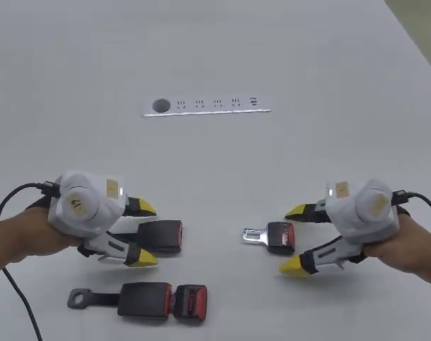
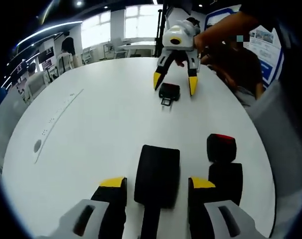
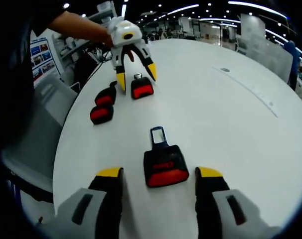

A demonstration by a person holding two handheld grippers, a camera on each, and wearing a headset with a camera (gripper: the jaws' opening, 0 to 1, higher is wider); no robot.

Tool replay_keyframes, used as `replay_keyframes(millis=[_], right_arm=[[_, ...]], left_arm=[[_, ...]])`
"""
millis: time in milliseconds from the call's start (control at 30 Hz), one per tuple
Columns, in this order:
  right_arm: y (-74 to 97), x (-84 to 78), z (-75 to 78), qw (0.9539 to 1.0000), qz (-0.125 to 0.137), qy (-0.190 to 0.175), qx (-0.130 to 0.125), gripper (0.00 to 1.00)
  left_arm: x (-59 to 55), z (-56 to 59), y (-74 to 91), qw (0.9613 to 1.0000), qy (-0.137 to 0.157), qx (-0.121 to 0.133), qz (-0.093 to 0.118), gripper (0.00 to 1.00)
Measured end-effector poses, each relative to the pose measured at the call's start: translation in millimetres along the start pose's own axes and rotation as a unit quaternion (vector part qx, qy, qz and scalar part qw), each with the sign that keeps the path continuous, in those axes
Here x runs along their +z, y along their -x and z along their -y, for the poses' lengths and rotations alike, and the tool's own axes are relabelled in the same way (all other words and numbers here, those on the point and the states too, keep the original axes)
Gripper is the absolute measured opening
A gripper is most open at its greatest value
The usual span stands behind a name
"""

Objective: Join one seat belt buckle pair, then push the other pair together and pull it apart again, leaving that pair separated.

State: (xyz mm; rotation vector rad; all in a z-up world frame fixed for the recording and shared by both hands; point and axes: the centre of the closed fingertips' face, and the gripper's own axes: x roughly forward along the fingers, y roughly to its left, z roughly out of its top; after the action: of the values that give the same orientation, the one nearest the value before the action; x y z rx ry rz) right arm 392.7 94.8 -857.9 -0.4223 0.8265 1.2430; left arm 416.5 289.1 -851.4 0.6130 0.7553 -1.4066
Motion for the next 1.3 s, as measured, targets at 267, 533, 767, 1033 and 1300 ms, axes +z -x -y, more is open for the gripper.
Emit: replay_keyframes(millis=[267, 533, 767, 1033, 1300], right_arm=[[0.0, 0.7, 2.5, 0.9998, 0.002, 0.019, 0.004, 0.51], [-0.6, -0.3, 4.2, 0.9990, -0.002, 0.045, 0.006, 0.43], [0.3, -1.1, 7.6, 0.9980, -0.001, 0.063, 0.009, 0.36], [0.6, -2.2, 7.8, 0.9968, -0.001, 0.078, 0.017, 0.35], [-1.2, -0.3, 6.9, 0.9961, 0.003, 0.085, 0.023, 0.35]], left_arm=[[-3.8, 0.4, -5.1, 0.9998, -0.015, -0.006, -0.007, 0.40], [-4.8, -2.4, -5.0, 0.9995, -0.029, 0.000, -0.007, 0.37], [-3.5, -0.9, -3.9, 0.9990, -0.043, -0.007, -0.005, 0.35], [-0.8, 2.5, -3.1, 0.9979, -0.061, -0.019, -0.010, 0.35], [-2.6, 1.3, -2.9, 0.9980, -0.059, -0.020, -0.010, 0.35]])
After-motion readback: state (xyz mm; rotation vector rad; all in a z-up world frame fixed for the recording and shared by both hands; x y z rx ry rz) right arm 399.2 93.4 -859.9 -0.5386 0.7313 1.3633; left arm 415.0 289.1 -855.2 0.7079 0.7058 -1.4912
